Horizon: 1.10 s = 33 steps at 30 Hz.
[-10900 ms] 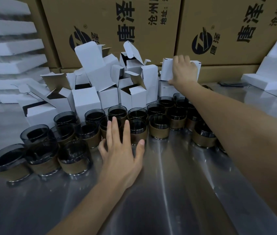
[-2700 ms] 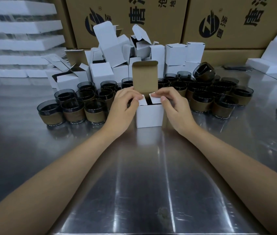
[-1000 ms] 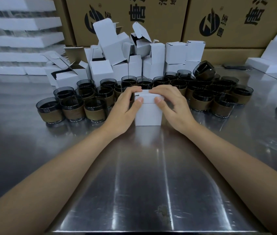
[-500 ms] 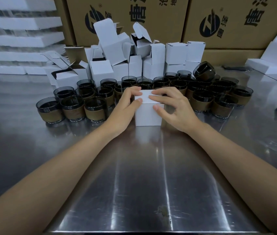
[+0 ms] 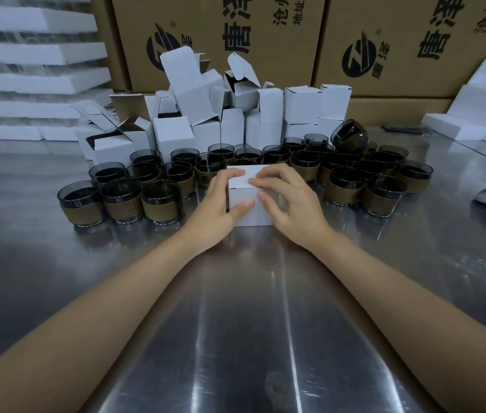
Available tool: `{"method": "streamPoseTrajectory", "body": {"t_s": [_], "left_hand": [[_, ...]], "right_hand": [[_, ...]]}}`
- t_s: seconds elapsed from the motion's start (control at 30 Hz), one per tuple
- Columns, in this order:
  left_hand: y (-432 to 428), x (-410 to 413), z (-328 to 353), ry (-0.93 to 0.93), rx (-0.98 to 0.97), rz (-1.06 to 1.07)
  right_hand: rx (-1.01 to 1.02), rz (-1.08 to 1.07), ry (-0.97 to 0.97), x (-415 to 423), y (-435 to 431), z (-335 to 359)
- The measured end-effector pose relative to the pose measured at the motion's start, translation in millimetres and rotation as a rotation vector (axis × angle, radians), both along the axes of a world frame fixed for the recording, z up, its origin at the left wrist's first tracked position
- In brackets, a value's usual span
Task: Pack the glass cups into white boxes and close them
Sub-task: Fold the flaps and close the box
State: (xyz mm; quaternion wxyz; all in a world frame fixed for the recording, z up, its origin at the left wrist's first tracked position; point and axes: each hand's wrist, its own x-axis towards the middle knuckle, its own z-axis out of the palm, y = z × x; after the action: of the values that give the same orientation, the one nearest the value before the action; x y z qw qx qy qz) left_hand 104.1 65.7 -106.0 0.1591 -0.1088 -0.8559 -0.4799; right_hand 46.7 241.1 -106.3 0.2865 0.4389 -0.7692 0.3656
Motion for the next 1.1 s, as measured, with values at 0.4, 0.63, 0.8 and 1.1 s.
{"method": "streamPoseTrajectory", "body": {"t_s": [0.4,0.63,0.8,1.1], "left_hand": [[1,-11,-5,0.317,-0.161,0.069],[4,-17,2,0.363,-0.063,0.130],[11,-54,44,0.374,0.153,0.351],[22,-190,81,-0.098,0.187,0.386]], "right_hand": [[0.119,0.050,-0.074,-22,5,1],[-0.080,-0.125,-0.011,-31,0,-2],[-0.228,-0.339,-0.111,-36,4,3],[-0.102,-0.353,-0.213,-42,4,0]]}}
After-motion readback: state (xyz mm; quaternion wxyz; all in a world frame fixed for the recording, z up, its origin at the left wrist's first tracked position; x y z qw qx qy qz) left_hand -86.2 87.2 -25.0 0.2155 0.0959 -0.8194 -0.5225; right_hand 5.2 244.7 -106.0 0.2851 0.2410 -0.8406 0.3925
